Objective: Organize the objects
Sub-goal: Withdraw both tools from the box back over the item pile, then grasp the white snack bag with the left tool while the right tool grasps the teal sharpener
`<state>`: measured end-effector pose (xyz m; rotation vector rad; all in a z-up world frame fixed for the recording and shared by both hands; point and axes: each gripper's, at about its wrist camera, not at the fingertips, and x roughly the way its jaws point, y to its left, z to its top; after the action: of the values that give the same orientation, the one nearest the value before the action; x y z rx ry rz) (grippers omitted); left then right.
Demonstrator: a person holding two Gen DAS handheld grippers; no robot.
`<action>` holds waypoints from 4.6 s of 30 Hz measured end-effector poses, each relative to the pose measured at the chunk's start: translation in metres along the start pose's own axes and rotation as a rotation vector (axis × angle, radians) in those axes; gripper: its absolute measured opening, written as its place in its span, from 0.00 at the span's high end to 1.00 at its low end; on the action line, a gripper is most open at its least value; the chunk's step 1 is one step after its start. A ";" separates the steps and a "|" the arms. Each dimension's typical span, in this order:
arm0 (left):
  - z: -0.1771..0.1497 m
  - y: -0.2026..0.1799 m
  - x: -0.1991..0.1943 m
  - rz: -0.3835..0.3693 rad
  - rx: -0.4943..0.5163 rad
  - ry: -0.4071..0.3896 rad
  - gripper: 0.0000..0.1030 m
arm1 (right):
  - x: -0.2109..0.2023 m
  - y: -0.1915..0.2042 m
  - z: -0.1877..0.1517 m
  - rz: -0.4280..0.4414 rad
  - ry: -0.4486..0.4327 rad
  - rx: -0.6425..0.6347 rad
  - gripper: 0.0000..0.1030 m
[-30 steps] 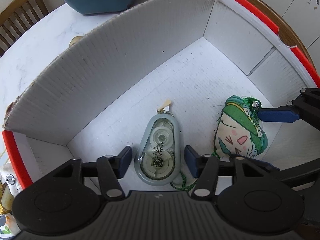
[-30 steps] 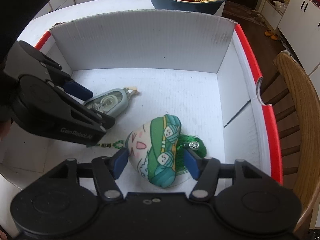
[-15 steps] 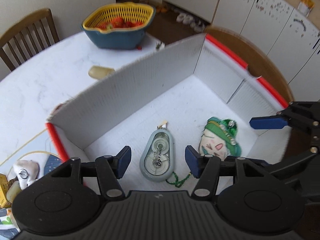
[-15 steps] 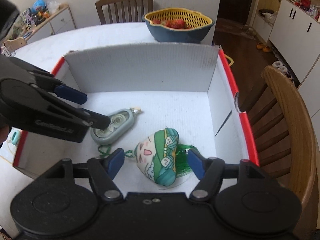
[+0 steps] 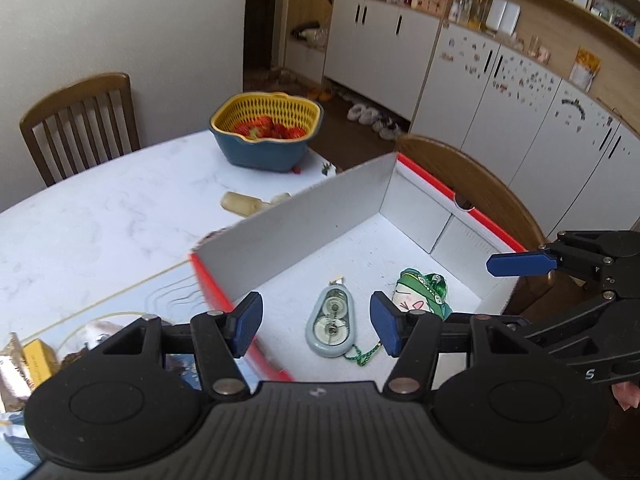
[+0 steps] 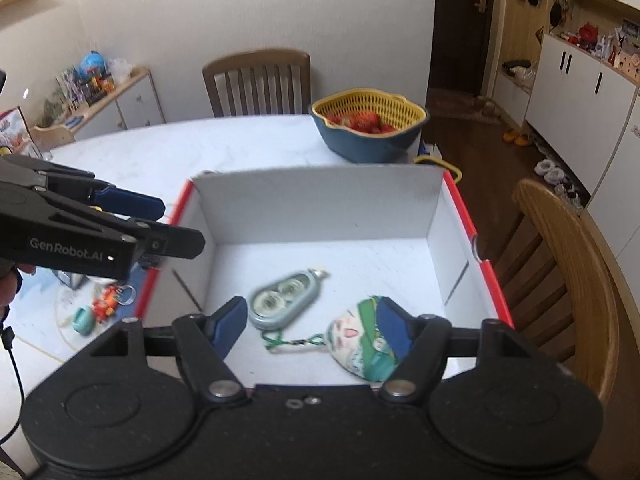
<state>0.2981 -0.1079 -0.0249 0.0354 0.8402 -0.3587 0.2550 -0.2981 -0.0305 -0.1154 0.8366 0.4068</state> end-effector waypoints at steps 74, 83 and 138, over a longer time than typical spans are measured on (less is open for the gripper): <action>-0.181 0.253 -0.079 0.085 -0.100 -0.119 0.00 | 0.052 0.273 -0.036 0.084 0.007 -0.046 0.07; -0.182 0.268 -0.055 0.091 -0.058 -0.098 0.00 | 0.091 0.280 -0.054 0.042 0.092 -0.036 0.16; -0.159 0.228 -0.114 -0.048 -0.122 -0.143 0.75 | 0.051 0.262 -0.028 0.071 0.011 -0.057 0.72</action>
<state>0.1872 0.1674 -0.0731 -0.1224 0.7210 -0.3504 0.1624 -0.0499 -0.0720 -0.1408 0.8417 0.4970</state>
